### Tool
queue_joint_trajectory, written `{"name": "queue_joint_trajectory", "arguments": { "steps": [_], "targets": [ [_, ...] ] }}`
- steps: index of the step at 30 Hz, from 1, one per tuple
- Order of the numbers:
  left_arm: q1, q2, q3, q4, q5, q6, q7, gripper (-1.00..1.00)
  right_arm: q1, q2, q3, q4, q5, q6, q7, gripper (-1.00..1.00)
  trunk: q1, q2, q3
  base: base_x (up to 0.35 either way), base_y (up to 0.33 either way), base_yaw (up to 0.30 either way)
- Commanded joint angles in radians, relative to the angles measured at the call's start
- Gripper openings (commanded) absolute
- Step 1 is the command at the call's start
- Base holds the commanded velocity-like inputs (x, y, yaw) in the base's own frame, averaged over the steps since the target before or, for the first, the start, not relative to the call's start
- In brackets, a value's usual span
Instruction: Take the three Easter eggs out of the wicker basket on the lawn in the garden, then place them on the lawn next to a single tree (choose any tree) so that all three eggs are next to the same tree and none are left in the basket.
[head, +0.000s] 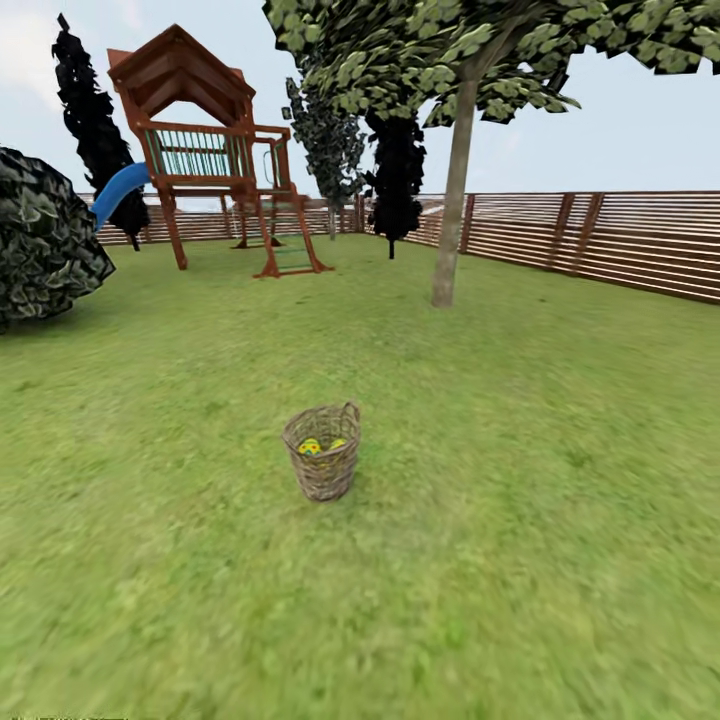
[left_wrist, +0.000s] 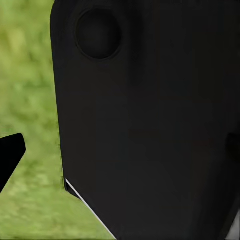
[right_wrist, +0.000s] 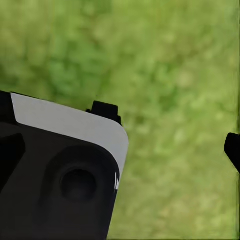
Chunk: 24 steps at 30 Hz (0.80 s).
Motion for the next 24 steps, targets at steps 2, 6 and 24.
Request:
{"name": "queue_joint_trajectory", "arguments": {
  "steps": [2,6,24],
  "targets": [
    [0.001,0.0,0.001,-0.002,0.001,-0.001,0.001,1.0,-0.001,-0.001,0.0,0.001,0.005,-0.003,-0.001,1.0,0.0,0.0,0.001,0.224,-0.068,0.277],
    [0.001,0.002,0.001,-0.002,0.001,-0.001,0.001,1.0,-0.001,0.0,0.0,0.001,0.005,-0.003,-0.001,1.0,0.0,0.0,0.004,0.272,-0.078,0.277],
    [0.001,0.003,0.002,-0.001,0.002,-0.001,0.001,1.0,-0.001,-0.001,0.0,0.001,0.005,-0.003,-0.001,1.0,0.0,0.0,0.013,0.317,-0.084,0.198]
  ]
}}
